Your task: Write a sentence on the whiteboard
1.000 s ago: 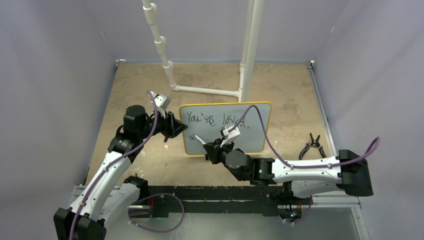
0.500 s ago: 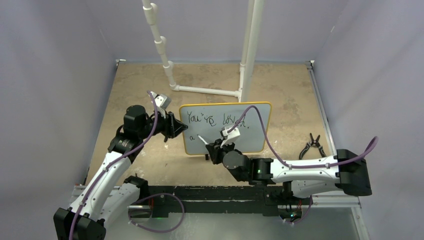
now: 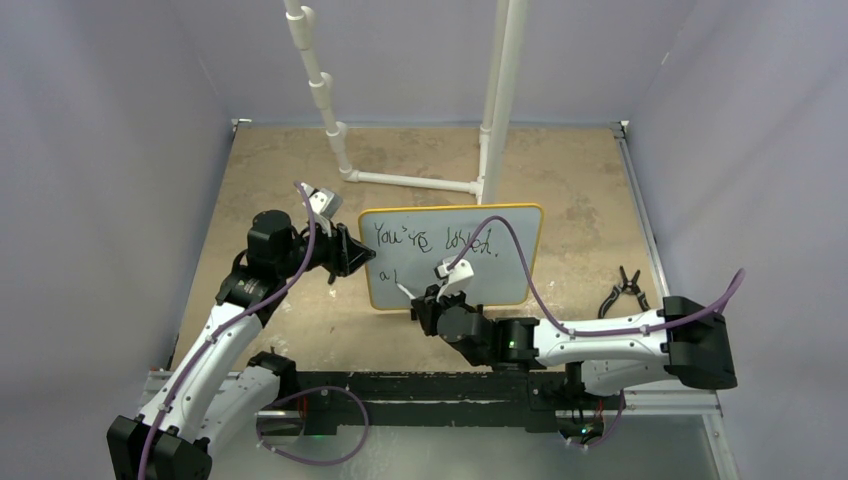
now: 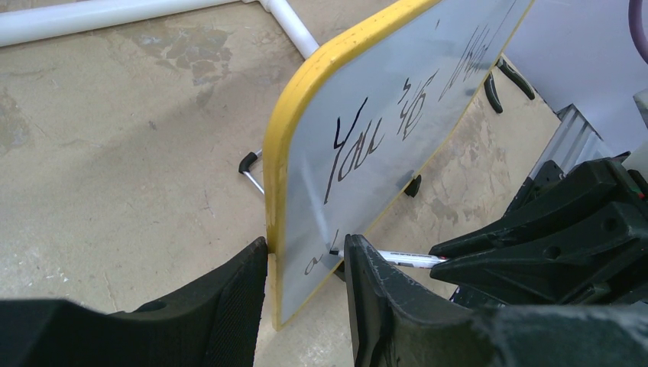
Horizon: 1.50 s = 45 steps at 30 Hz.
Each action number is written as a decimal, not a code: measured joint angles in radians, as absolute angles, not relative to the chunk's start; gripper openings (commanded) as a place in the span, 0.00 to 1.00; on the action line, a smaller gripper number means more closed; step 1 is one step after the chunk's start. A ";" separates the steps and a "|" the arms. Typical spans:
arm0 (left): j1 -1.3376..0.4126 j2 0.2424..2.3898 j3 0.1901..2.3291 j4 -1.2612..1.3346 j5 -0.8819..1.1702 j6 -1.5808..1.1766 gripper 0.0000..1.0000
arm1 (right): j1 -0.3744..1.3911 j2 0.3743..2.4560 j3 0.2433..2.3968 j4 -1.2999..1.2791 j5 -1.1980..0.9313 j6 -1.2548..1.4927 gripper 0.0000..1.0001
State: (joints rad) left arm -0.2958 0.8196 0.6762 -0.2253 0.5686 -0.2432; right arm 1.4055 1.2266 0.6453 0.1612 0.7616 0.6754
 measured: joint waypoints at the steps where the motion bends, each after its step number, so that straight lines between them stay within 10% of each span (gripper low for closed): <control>1: -0.296 0.820 0.676 -0.225 0.569 -0.243 0.40 | 1.406 1.228 0.645 0.157 0.759 0.678 0.00; 45: -0.297 0.819 0.676 -0.225 0.568 -0.243 0.40 | 1.414 1.169 0.616 0.089 0.802 0.721 0.00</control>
